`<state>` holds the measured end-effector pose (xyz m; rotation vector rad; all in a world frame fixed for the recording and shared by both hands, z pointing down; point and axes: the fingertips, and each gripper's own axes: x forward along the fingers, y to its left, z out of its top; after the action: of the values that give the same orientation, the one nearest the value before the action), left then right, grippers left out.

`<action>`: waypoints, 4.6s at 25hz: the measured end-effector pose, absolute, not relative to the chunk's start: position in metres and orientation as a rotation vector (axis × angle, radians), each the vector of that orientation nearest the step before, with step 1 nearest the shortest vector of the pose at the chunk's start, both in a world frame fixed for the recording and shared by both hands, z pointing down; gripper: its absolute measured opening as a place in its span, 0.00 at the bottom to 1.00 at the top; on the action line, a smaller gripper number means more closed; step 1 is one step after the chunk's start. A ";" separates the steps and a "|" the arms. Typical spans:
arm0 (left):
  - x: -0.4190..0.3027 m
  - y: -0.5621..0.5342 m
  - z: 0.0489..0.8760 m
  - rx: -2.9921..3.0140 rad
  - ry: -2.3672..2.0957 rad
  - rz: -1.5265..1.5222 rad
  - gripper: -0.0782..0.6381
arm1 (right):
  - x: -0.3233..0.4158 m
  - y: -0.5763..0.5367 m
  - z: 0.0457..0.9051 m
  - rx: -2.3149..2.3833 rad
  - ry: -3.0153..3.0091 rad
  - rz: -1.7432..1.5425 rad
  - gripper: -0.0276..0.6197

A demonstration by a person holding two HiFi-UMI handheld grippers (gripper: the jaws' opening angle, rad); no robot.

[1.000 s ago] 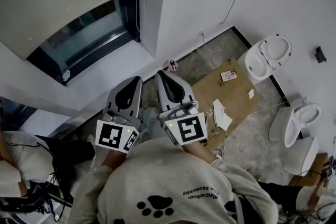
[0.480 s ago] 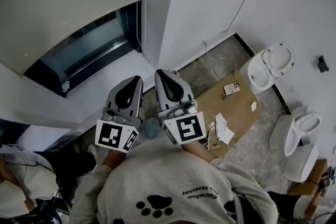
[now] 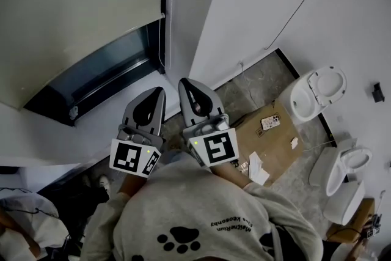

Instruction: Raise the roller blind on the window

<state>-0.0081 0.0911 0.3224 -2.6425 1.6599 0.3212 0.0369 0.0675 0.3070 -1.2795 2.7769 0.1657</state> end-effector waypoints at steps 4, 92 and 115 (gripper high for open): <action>-0.009 0.061 0.326 -2.643 1.678 0.310 0.12 | 0.035 0.035 0.314 -1.269 2.806 0.150 0.06; -0.019 -0.205 0.334 -2.875 1.265 -0.040 0.14 | -0.002 -0.149 0.305 -1.476 2.706 0.193 0.06; -0.024 -0.175 0.339 -2.839 1.315 0.030 0.13 | -0.009 -0.150 0.290 -1.439 2.708 0.213 0.06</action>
<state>-0.0239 -0.1748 0.3390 -2.8387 1.3149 0.0305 -0.0092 -0.1502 0.2905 -1.4390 2.7077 0.2134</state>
